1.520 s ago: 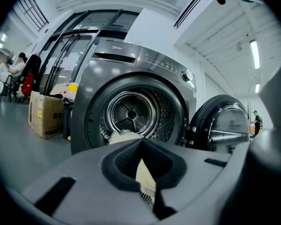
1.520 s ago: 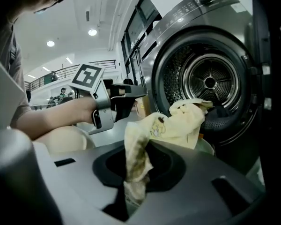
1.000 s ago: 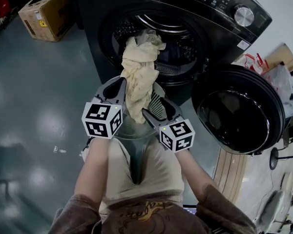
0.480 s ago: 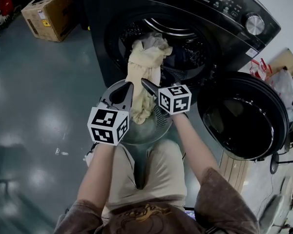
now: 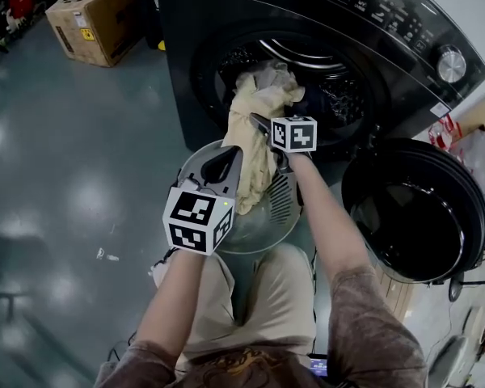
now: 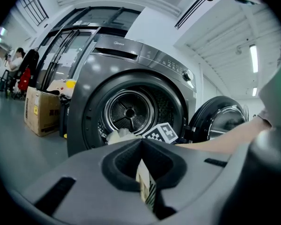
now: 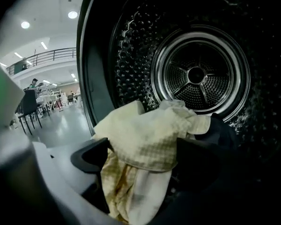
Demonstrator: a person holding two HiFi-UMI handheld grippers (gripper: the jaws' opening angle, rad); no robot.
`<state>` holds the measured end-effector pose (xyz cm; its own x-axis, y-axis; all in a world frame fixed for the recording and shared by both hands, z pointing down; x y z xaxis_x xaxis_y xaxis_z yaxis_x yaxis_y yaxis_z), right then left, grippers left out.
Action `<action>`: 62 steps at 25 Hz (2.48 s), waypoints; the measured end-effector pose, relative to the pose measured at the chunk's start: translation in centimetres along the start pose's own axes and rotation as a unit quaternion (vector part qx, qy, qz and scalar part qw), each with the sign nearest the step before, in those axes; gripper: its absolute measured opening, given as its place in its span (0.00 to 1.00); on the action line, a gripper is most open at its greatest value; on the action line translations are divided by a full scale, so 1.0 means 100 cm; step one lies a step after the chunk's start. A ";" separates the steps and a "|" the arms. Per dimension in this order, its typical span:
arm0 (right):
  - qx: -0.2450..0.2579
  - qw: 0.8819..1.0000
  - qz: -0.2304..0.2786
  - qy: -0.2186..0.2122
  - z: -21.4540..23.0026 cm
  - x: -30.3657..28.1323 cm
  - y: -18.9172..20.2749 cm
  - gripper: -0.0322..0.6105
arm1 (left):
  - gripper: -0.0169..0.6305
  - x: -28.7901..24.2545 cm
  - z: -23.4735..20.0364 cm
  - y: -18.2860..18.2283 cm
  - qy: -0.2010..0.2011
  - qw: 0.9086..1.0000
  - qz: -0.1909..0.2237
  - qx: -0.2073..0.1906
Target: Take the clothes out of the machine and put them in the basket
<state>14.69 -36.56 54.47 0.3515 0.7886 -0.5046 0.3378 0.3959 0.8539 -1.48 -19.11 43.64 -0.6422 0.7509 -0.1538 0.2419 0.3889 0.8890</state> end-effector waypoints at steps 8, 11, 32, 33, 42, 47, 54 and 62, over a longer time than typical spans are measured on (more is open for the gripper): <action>0.008 0.999 -0.033 0.020 0.006 -0.019 0.000 0.73 | 0.03 -0.006 -0.003 0.002 0.005 1.000 -0.012 0.005; 0.016 0.999 -0.042 0.021 0.006 -0.020 0.001 0.67 | 0.03 -0.007 -0.003 0.002 0.005 1.000 -0.013 0.009; 0.071 0.997 -0.003 0.020 -0.006 0.037 -0.018 0.09 | 0.03 -0.005 0.002 0.004 0.006 1.000 -0.014 0.006; 0.075 0.997 0.002 0.016 -0.009 0.045 -0.019 0.09 | 0.03 -0.005 0.002 0.004 0.005 1.000 -0.013 0.005; 0.086 0.995 0.045 -0.029 -0.054 0.124 -0.007 0.08 | 0.03 0.000 0.006 0.003 -0.003 1.000 -0.007 -0.001; 0.092 0.993 0.053 -0.052 -0.081 0.163 0.006 0.08 | 0.03 0.001 0.012 0.005 -0.002 1.000 -0.010 -0.010; 0.086 0.991 0.059 -0.078 -0.112 0.209 0.025 0.08 | 0.03 0.002 0.016 0.006 -0.004 1.000 -0.011 -0.013; 0.079 0.990 0.049 -0.106 -0.141 0.238 0.044 0.09 | 0.03 0.004 0.020 0.003 -0.009 1.000 -0.006 -0.015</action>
<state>12.23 -9.41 48.04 0.5591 0.6958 -0.4508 0.4196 0.2314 0.8777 -0.21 -17.63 43.02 -0.6312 0.7564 -0.1718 0.2118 0.3811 0.8999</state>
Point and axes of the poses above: the fingertips, and each gripper's own axes: x backward along the fingers, z to its right, y out of its underside, the point moved 5 cm from there along x, backward along the fingers, and after that the axes turned 14 degrees about x, right-handed, at the moved point
